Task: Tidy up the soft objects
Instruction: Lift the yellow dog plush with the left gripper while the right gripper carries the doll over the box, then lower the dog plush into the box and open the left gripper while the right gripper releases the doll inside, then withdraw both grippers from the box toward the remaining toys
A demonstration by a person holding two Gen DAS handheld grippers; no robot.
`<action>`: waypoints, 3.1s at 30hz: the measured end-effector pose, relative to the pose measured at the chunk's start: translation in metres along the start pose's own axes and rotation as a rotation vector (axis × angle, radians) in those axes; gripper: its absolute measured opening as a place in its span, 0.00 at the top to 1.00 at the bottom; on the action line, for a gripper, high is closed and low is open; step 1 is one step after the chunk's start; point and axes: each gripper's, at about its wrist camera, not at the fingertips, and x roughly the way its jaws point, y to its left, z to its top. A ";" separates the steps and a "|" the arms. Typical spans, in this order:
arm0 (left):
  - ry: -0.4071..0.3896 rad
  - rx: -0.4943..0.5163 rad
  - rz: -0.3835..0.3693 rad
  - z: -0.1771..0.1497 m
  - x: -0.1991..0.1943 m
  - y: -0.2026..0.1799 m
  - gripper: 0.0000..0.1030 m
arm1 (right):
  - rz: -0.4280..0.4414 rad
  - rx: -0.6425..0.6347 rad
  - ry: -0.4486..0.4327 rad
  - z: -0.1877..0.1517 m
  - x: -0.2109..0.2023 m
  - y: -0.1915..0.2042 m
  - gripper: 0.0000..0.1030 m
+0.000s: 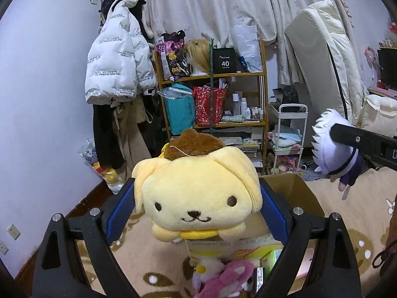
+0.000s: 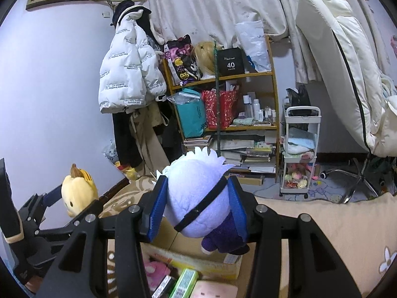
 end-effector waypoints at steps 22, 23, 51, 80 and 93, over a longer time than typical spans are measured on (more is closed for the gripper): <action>0.106 -0.013 -0.033 -0.021 0.079 -0.008 0.11 | 0.020 0.007 0.078 -0.028 0.068 -0.020 0.48; 0.111 -0.017 -0.035 -0.021 0.082 -0.008 0.11 | 0.023 0.007 0.084 -0.031 0.070 -0.020 0.48; 0.249 0.006 -0.036 -0.040 0.101 -0.006 0.03 | 0.112 0.168 0.180 -0.052 0.082 -0.040 0.37; 0.308 -0.015 0.002 -0.060 0.006 0.026 0.02 | 0.024 0.072 0.166 -0.063 -0.006 -0.005 0.00; 0.415 -0.067 0.021 -0.071 -0.004 0.048 0.02 | -0.036 0.051 0.220 -0.074 -0.025 -0.004 0.00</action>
